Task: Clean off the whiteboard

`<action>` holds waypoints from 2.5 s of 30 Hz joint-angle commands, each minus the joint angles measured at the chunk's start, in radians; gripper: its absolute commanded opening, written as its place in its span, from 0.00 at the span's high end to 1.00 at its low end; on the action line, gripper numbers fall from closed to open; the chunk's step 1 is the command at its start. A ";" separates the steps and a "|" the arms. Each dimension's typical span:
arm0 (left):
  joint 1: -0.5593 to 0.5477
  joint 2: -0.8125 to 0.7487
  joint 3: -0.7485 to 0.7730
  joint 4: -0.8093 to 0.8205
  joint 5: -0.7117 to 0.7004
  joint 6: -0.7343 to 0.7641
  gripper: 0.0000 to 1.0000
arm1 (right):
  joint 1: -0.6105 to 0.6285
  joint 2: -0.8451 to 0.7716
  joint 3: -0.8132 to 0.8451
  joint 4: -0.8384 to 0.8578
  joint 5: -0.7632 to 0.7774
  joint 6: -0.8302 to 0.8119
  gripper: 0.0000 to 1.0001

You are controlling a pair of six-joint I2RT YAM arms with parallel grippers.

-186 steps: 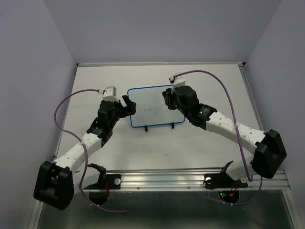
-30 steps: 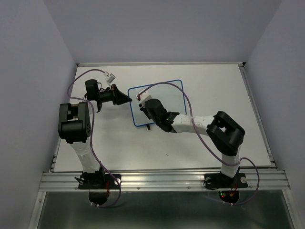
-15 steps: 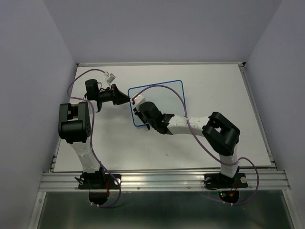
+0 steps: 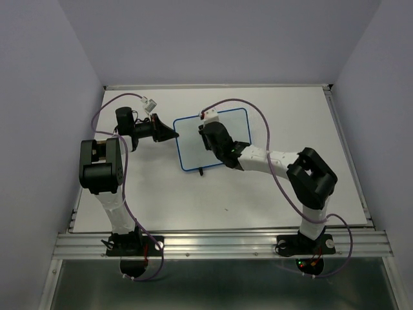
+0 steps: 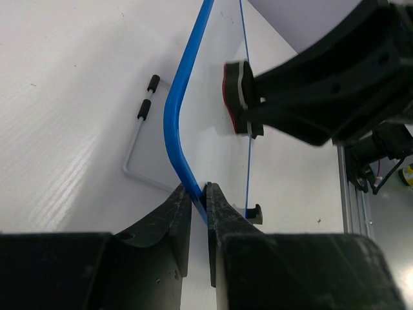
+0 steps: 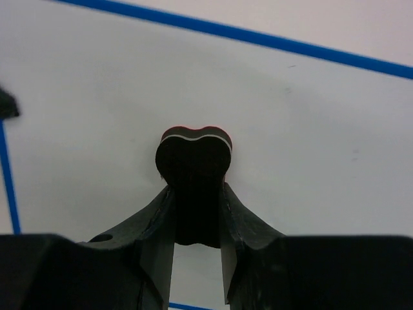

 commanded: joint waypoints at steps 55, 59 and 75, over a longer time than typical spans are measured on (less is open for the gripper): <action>-0.008 -0.009 0.035 -0.023 -0.003 0.117 1.00 | -0.227 -0.086 -0.016 0.076 -0.015 -0.050 0.99; -0.008 -0.004 0.038 -0.028 -0.004 0.117 1.00 | -0.335 -0.152 -0.091 0.077 -0.011 -0.013 0.99; -0.008 -0.012 0.038 -0.043 -0.037 0.123 1.00 | -0.505 -0.322 -0.256 0.085 0.012 0.027 0.98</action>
